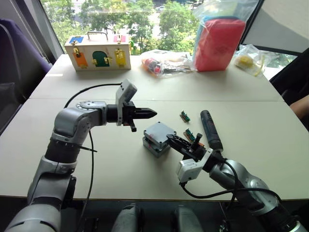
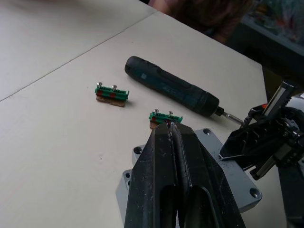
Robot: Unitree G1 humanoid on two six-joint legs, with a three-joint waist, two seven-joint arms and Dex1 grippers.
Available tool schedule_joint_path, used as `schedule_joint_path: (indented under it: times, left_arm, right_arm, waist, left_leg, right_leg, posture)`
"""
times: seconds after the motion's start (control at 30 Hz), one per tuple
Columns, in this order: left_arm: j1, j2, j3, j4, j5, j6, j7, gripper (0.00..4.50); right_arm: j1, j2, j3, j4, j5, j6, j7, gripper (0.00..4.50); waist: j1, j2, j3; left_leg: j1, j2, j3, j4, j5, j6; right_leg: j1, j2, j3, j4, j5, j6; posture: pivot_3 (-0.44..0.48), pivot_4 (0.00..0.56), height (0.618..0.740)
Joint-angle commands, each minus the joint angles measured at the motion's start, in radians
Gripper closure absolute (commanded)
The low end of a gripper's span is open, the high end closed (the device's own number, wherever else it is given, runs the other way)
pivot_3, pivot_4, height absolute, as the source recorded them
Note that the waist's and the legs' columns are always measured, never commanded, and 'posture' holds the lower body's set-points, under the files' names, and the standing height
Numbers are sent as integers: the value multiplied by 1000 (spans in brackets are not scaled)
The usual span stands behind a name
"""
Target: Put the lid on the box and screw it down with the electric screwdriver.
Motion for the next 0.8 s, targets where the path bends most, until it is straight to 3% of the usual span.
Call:
schedule_joint_path:
  times: [0.03, 0.8]
  left_arm:
    - [-29, 19, -22, 8, 26, -30, -59, 4452]
    - [-17, -38, 7, 55, 65, -66, -41, 4452]
  right_arm:
    - [-1, 11, 3, -7, -43, -31, -31, 4357]
    - [-44, 26, -54, 45, -94, -39, -111, 4357]
  waist:
    - [-2, 0, 0]
    - [0, 0, 0]
  left_leg:
    - [0, 0, 0, 0, 0, 0]
    - [0, 1, -1, 1, 0, 0]
  right_leg:
    - [0, 0, 0, 0, 0, 0]
    - [0, 1, 0, 1, 0, 0]
  posture:
    - [0, 150, 740]
    - [0, 150, 740]
